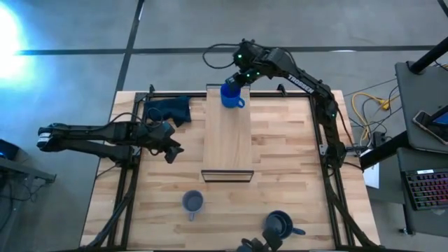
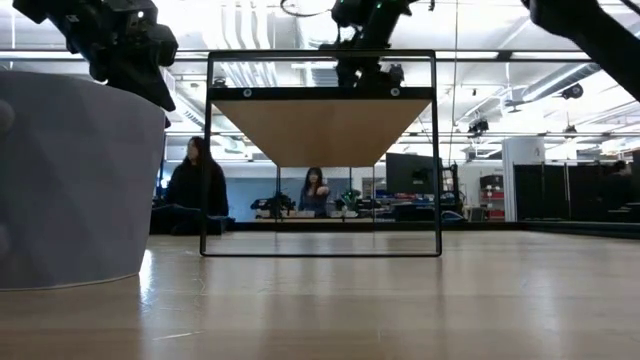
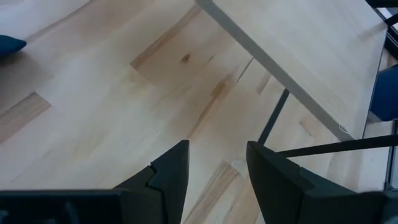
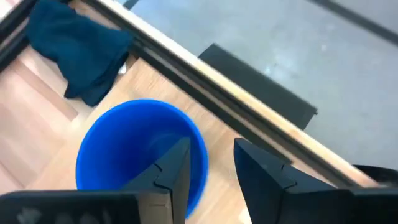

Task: Stack small to large cups/mugs on shelf
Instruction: Put the blue mug on the shelf

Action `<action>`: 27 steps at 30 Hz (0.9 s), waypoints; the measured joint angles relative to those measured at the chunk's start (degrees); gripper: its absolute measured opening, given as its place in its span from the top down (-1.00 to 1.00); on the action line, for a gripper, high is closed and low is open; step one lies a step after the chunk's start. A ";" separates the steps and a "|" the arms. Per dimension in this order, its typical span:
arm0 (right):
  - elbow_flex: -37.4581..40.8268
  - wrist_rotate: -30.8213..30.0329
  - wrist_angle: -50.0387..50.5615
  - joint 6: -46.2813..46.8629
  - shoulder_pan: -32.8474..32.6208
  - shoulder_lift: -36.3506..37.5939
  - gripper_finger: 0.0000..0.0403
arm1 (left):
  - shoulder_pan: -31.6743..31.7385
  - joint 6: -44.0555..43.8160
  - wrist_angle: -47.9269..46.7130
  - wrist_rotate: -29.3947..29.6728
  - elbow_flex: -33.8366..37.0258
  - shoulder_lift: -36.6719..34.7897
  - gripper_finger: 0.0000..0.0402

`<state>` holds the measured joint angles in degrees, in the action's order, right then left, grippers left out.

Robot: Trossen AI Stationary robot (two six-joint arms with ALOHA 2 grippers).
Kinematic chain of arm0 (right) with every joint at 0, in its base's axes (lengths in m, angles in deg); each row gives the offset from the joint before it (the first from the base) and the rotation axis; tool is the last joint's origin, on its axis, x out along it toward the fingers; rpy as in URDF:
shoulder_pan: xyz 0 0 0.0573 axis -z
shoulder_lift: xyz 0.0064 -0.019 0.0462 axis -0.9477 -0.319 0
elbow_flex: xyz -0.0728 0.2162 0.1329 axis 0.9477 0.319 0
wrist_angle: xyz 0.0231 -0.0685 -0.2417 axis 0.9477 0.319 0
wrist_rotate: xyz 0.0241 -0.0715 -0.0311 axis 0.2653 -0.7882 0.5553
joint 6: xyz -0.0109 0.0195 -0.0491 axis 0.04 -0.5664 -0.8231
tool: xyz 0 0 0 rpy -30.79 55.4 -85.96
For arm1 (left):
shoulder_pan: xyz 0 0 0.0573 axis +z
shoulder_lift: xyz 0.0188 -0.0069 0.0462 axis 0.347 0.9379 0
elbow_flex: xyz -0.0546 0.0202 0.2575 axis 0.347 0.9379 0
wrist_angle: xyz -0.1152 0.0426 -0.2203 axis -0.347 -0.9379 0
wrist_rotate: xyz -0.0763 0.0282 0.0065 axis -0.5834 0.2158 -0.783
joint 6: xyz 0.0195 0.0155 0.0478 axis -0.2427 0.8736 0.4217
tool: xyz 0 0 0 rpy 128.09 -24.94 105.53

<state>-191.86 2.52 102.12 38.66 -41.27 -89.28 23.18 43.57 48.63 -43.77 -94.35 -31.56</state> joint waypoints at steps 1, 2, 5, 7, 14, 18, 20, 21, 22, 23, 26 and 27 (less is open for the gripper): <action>0.00 -0.40 0.00 0.00 0.00 0.63 0.42 | 0.00 0.02 -0.02 0.02 0.00 -0.10 0.27; 0.00 -0.53 0.04 0.00 0.00 1.18 0.42 | 0.00 0.04 0.01 0.04 0.00 -0.20 0.27; -0.02 -0.57 1.07 0.90 -0.35 2.58 0.42 | -0.01 0.04 0.01 0.05 0.00 -0.52 0.27; -0.02 -0.53 3.87 2.65 -1.20 3.30 0.42 | 0.00 0.04 -0.01 0.07 0.00 -0.64 0.27; 0.29 -5.57 12.22 5.33 -10.97 3.32 0.63 | 0.00 0.18 0.02 0.11 0.21 -0.94 0.27; 0.31 -7.54 12.38 8.52 -14.20 3.32 0.90 | 0.00 0.26 -0.04 0.13 0.73 -0.96 0.27; 0.32 -9.65 12.73 10.15 -15.02 3.32 0.93 | 0.00 0.29 0.02 0.14 0.83 -0.94 0.27; 0.39 -10.16 12.76 10.82 -15.18 3.28 0.94 | 0.00 0.36 0.02 0.15 0.85 -0.90 0.27; 0.45 -10.19 12.76 11.54 -15.22 3.23 0.94 | 0.00 0.51 0.02 0.15 0.87 -0.90 0.27; 0.56 -9.84 12.72 12.12 -15.23 3.18 0.95 | 0.00 0.70 -0.02 0.15 0.90 -0.90 0.27; 1.08 -8.23 12.68 13.25 -14.82 2.77 0.96 | 0.00 1.97 0.05 0.22 0.91 -0.86 0.27; 1.34 -7.81 12.62 13.49 -14.80 2.55 0.96 | -0.02 2.02 0.06 0.28 0.95 -0.89 0.27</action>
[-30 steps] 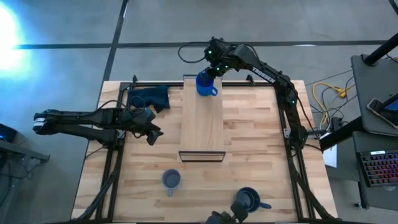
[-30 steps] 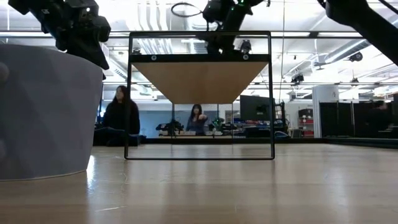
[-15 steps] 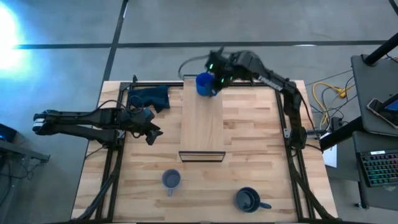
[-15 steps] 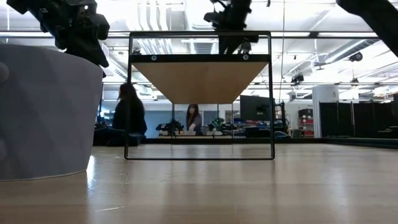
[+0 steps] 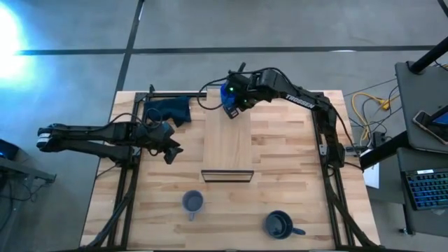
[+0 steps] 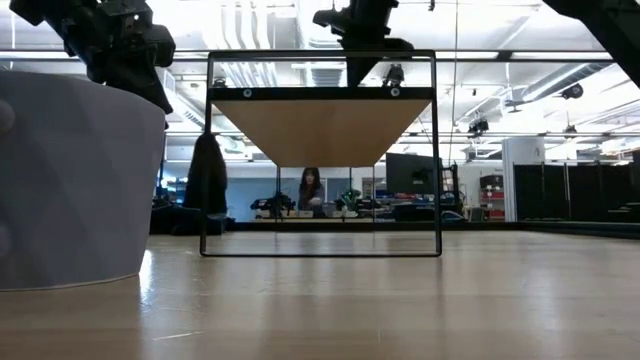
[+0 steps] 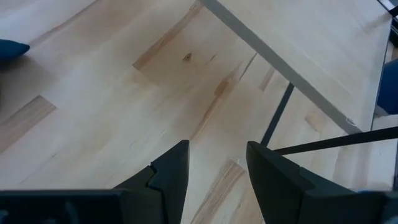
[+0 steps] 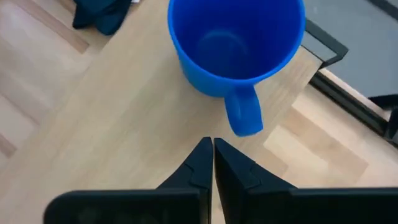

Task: Stack small to large cups/mugs on shelf
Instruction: Put the blue mug on the shelf

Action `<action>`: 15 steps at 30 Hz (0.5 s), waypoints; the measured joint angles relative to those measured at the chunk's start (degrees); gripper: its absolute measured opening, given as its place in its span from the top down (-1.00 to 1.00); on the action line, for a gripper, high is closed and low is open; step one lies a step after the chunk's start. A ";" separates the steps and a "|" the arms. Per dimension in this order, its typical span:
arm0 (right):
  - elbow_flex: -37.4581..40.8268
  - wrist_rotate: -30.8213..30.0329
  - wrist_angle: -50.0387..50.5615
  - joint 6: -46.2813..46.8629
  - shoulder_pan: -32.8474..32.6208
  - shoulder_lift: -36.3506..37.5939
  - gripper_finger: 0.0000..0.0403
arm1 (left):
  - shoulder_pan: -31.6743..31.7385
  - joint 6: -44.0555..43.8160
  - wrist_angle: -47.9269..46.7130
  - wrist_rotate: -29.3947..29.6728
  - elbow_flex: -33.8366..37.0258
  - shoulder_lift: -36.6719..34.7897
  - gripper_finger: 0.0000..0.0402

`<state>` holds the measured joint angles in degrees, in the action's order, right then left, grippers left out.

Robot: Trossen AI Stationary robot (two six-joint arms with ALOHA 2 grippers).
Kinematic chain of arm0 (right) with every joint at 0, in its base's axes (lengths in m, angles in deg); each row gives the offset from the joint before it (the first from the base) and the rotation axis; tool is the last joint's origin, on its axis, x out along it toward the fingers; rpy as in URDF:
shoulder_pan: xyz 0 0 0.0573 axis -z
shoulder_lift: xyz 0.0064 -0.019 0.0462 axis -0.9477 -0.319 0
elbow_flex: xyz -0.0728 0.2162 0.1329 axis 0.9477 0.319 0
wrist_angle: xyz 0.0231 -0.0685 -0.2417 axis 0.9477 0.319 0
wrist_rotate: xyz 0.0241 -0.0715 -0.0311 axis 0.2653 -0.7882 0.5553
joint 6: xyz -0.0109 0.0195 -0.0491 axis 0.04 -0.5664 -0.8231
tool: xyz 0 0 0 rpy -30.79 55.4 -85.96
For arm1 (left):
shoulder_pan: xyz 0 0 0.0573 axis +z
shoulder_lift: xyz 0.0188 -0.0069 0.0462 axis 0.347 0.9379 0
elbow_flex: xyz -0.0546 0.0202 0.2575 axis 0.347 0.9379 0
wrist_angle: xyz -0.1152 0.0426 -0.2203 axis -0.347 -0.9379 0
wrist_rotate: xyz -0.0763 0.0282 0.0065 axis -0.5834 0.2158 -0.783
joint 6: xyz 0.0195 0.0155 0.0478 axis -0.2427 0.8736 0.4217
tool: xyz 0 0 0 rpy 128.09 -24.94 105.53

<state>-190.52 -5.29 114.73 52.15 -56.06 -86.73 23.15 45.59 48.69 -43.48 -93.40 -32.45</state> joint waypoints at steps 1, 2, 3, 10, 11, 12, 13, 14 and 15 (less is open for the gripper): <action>0.17 0.19 -0.06 0.18 0.04 -0.16 0.96 | 0.02 0.05 -0.01 0.12 0.05 -0.02 0.27; 0.46 0.46 -0.09 0.55 0.04 -0.23 0.96 | 0.02 0.10 0.03 0.18 0.13 -0.06 0.27; 0.85 1.25 -0.11 1.04 -0.01 -0.24 0.96 | 0.02 0.10 0.03 0.27 0.25 -0.06 0.27; 5.32 1.93 -2.51 3.01 -0.20 -0.39 0.96 | 0.00 1.61 -0.03 1.44 0.80 -0.21 0.27; 5.72 1.91 -3.66 3.01 -0.17 -0.37 0.96 | 0.00 2.05 -0.02 1.44 0.80 -0.26 0.27; 6.05 1.92 -4.45 3.01 -0.20 -0.35 0.96 | 0.00 2.58 -0.01 1.44 0.80 -0.31 0.27; 6.34 1.93 -4.91 3.04 -0.20 -0.35 0.96 | 0.00 2.87 -0.01 1.48 0.80 -0.34 0.27; 6.56 1.93 -5.01 3.04 -0.13 -0.35 0.96 | 0.00 2.95 -0.01 1.51 0.80 -0.34 0.27; 6.80 1.93 -4.99 3.04 -0.07 -0.35 0.96 | 0.01 3.00 -0.02 1.54 0.80 -0.34 0.27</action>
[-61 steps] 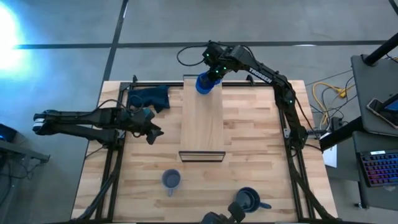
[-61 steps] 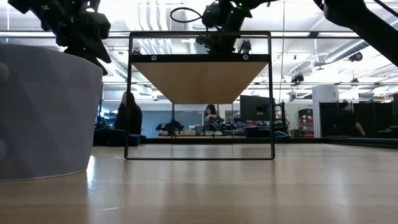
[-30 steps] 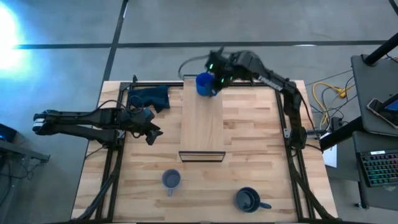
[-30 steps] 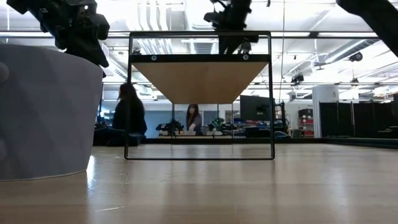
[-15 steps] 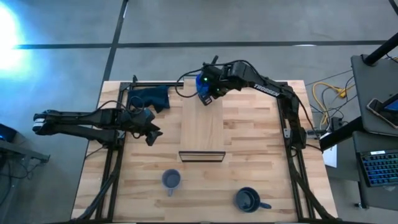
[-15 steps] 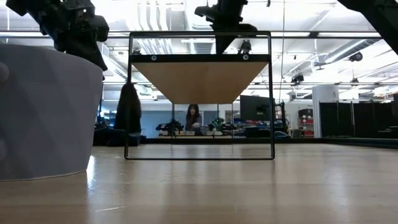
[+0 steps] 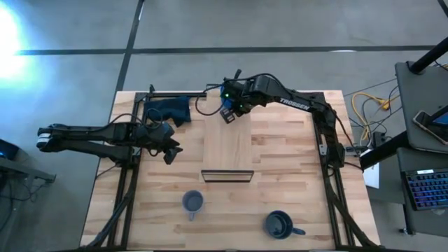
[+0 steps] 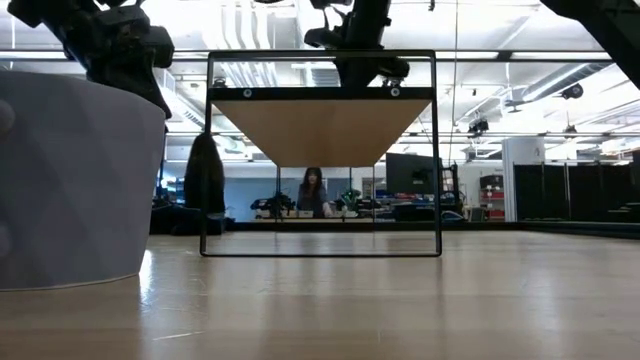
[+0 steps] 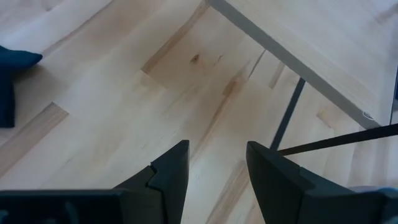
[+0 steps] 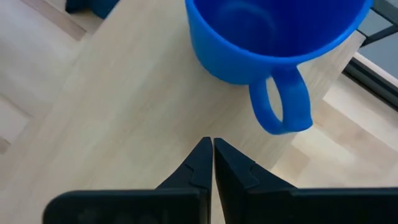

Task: Stack small to large cups/mugs on shelf
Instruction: Put the blue mug on the shelf

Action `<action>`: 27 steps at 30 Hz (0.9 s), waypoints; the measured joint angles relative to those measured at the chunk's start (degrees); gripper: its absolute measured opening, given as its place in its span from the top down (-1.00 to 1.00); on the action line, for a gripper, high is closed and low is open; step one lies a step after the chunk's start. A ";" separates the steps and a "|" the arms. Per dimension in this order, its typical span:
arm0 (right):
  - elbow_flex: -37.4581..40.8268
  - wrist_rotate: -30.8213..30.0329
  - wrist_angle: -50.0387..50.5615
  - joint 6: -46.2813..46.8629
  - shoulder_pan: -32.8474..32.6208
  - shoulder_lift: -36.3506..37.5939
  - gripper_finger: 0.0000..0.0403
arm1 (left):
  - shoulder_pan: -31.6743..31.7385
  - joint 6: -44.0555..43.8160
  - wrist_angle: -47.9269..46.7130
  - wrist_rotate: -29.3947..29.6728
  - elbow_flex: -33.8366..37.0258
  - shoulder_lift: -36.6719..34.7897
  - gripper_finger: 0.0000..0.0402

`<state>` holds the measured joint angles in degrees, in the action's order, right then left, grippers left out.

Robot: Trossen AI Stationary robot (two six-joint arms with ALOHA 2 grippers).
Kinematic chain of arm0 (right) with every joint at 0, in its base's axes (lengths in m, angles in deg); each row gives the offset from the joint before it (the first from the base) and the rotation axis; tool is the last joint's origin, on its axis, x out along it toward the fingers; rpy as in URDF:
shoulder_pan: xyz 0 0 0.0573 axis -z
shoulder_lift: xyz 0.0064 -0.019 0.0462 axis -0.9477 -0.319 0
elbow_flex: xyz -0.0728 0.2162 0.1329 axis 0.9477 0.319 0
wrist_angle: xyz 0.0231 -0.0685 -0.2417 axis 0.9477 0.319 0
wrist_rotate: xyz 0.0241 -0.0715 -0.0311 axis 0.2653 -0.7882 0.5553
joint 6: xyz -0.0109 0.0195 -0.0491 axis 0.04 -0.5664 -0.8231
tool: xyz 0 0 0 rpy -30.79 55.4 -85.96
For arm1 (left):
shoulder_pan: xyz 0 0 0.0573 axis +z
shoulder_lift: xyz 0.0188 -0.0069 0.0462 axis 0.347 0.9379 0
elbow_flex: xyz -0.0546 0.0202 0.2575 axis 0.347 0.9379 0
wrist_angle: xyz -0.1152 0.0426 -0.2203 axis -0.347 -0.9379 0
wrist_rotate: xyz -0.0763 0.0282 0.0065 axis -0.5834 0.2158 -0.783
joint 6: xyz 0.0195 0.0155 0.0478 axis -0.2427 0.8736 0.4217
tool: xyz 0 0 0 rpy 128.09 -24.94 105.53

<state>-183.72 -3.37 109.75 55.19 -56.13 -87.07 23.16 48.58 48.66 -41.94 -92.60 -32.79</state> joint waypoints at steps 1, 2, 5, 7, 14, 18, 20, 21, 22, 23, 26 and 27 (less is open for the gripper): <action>0.29 -0.02 0.01 0.02 0.00 0.00 0.96 | 0.01 0.05 0.01 0.07 0.00 0.00 0.27; 0.56 -0.06 0.06 0.13 0.07 0.00 0.96 | 0.01 0.13 0.01 0.12 0.00 0.01 0.27; 0.90 -1.05 0.43 0.14 0.15 0.00 0.96 | 0.01 0.98 0.01 0.12 0.00 0.04 0.27; 0.95 -2.50 0.84 0.13 0.15 0.00 0.96 | 0.01 1.04 0.01 0.12 0.00 0.11 0.27; 0.95 -5.25 1.57 -0.27 0.98 0.02 0.96 | 0.01 1.05 0.01 0.10 0.00 0.11 0.27; 0.97 -7.44 1.55 -0.39 2.57 0.02 0.96 | 0.01 1.06 -0.01 0.10 0.00 0.22 0.27; 0.97 -8.11 1.55 -0.55 3.26 0.05 0.96 | 0.01 1.06 0.02 0.10 0.00 0.22 0.27; 0.97 -8.17 1.53 -0.88 3.63 0.08 0.96 | 0.01 1.06 0.01 0.10 0.00 0.22 0.27; 0.97 -8.15 1.51 -1.14 4.03 0.11 0.96 | 0.01 1.06 0.01 0.10 0.00 0.23 0.27; 0.97 -8.16 1.50 -1.47 4.40 0.11 0.96 | 0.01 1.06 0.01 0.10 0.00 0.24 0.27; 0.97 -8.10 1.36 -1.87 5.07 0.12 0.96 | 0.01 1.06 0.01 0.10 0.00 0.24 0.27; 0.97 -8.10 1.34 -1.93 5.14 0.14 0.96 | 0.01 1.06 -0.01 0.10 0.00 0.24 0.27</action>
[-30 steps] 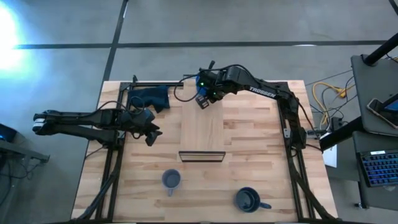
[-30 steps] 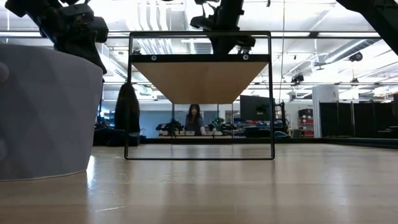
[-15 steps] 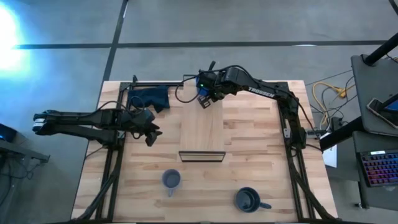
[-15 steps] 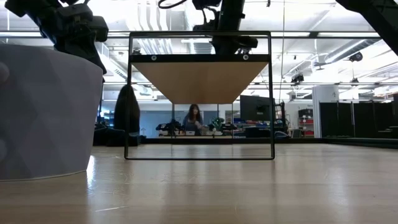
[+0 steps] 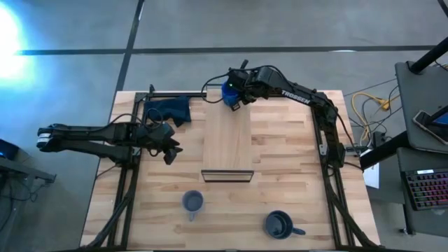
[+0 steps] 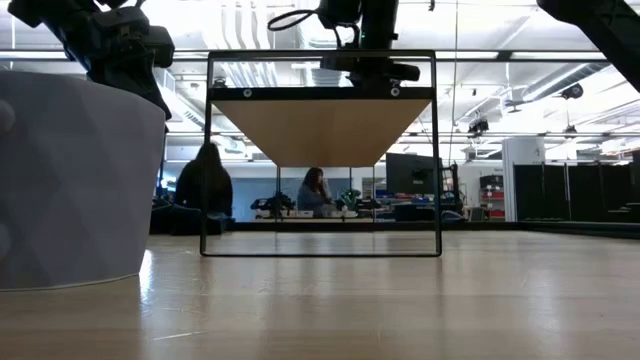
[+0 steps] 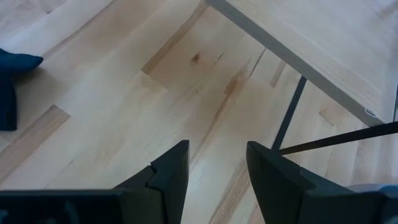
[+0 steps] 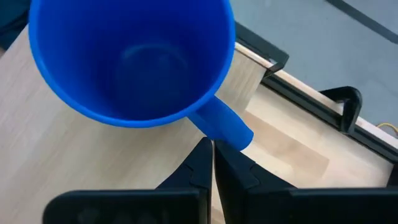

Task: Stack small to large cups/mugs on shelf
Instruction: Put the blue mug on the shelf

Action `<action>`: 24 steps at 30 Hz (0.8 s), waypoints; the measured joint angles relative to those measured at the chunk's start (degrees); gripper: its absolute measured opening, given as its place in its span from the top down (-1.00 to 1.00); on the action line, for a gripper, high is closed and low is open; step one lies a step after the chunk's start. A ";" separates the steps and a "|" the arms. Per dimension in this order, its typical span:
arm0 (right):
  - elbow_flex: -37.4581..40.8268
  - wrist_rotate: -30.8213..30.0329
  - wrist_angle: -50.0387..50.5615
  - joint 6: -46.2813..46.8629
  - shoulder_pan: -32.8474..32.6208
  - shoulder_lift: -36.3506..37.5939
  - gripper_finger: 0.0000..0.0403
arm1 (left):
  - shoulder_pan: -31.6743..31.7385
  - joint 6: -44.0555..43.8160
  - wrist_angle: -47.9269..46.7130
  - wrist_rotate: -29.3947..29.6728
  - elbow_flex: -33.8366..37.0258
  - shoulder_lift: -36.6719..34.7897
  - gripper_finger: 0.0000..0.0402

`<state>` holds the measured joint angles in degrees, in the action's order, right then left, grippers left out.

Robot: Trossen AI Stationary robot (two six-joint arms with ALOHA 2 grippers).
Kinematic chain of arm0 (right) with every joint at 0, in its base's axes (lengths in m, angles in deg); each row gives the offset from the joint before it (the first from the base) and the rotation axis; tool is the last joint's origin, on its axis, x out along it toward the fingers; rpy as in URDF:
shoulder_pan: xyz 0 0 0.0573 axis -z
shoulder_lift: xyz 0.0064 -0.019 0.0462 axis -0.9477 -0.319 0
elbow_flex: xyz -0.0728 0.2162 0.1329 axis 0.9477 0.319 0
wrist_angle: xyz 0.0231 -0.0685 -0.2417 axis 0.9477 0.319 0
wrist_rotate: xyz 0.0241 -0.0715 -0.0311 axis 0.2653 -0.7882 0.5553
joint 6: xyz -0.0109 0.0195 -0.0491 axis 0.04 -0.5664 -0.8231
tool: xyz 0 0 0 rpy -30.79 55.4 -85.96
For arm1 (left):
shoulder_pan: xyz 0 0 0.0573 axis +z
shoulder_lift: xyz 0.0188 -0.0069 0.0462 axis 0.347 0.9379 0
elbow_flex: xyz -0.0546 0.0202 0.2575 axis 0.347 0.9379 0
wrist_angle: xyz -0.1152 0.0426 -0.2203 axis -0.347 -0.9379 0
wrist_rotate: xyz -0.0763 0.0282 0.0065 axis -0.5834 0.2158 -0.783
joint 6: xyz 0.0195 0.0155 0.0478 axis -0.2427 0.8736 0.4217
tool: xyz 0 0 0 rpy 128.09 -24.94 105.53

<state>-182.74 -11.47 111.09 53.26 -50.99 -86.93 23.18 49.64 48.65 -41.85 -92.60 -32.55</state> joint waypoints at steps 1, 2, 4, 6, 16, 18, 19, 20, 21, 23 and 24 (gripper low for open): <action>0.00 -0.14 -0.01 -0.15 0.01 0.07 0.96 | 0.00 0.00 0.02 0.00 0.00 0.00 0.27; 0.00 -0.79 -0.02 -0.74 0.02 0.12 0.96 | -0.01 0.00 0.02 0.00 0.00 0.00 0.27; 0.00 -1.33 -0.21 -1.81 0.48 0.14 0.96 | -0.02 0.00 0.04 0.39 0.14 0.02 0.27; 0.03 0.39 -0.53 -1.99 1.31 0.01 0.96 | 0.00 0.01 0.03 0.74 0.36 0.11 0.27; -0.02 5.54 -1.31 -1.59 -0.24 3.50 0.96 | 0.00 -0.02 0.05 0.81 0.55 0.11 0.27; -0.11 5.90 -1.16 -0.63 -1.28 5.69 0.96 | 0.00 -0.02 0.29 0.81 0.50 -0.09 0.27; -0.13 6.16 -1.16 0.15 -1.93 6.93 0.96 | 0.00 -0.02 0.50 0.81 0.52 -0.24 0.27; -0.13 6.18 -1.04 1.02 -2.77 8.02 0.96 | 0.00 -0.02 0.66 0.81 0.52 -0.32 0.27; -0.13 6.18 -1.08 1.91 -3.68 9.13 0.95 | 0.00 -0.02 0.88 0.81 0.52 -0.39 0.27; -0.13 6.18 -0.90 3.93 -5.69 11.30 0.93 | 0.00 -0.02 0.96 -0.74 0.31 -0.33 0.27; -0.13 6.16 -0.73 5.01 -6.82 12.40 0.91 | 0.00 0.11 1.88 -1.78 0.24 -0.33 0.27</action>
<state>-182.87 -5.31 110.36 58.27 -57.81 -74.53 23.18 49.75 50.53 -43.62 -92.36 -32.88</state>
